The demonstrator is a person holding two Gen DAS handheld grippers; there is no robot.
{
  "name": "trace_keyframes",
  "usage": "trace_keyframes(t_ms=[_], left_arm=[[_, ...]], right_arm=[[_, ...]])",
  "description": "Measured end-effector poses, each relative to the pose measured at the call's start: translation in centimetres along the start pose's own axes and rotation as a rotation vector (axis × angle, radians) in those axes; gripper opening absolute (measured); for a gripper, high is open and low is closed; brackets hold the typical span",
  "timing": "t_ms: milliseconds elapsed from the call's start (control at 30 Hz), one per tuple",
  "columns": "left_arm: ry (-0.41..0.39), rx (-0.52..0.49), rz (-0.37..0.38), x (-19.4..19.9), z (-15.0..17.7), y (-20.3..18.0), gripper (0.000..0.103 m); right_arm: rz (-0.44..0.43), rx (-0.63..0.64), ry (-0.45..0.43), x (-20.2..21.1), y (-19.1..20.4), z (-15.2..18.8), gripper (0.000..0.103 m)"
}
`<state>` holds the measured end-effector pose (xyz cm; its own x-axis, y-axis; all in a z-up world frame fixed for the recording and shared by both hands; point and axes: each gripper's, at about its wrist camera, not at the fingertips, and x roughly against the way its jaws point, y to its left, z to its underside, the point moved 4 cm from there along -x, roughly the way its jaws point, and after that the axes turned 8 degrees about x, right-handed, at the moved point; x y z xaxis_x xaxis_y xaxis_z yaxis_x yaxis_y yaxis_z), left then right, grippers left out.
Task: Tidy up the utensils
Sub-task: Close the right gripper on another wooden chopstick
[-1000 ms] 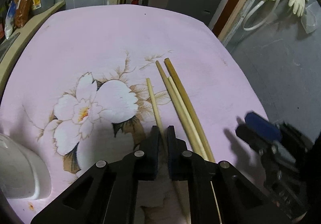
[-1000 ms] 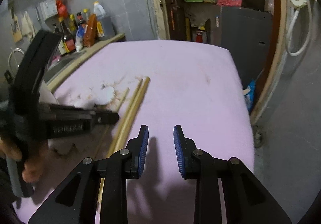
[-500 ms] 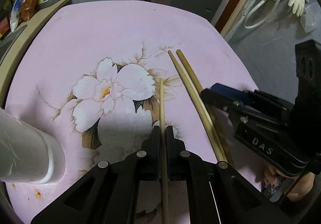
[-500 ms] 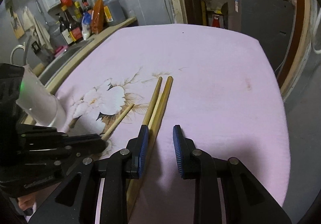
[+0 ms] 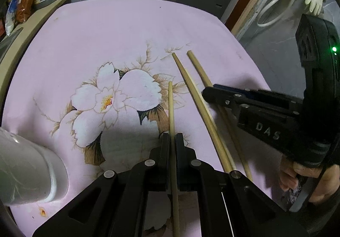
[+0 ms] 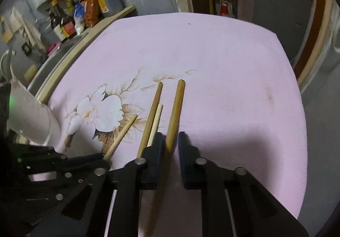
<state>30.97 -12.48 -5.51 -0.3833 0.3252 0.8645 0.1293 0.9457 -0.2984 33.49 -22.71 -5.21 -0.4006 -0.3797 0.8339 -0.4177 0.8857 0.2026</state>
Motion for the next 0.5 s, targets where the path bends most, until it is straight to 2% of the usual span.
trace_keyframes(t_ms=[167, 300, 500], left_arm=[[-0.046, 0.013, 0.060, 1.2, 1.3, -0.2, 0.002], [-0.132, 0.003, 0.090, 3.4, 2.0, -0.6, 0.003], [-0.348, 0.007, 0.125, 8.3, 3.9, -0.2, 0.002]], right_arm=[[-0.120, -0.143, -0.095, 2.1, -0.5, 1.6, 0.006], [-0.126, -0.151, -0.220, 5.3, 0.7, 2.8, 0.006], [-0.045, -0.017, -0.492, 10.8, 4.5, 4.9, 0.006]])
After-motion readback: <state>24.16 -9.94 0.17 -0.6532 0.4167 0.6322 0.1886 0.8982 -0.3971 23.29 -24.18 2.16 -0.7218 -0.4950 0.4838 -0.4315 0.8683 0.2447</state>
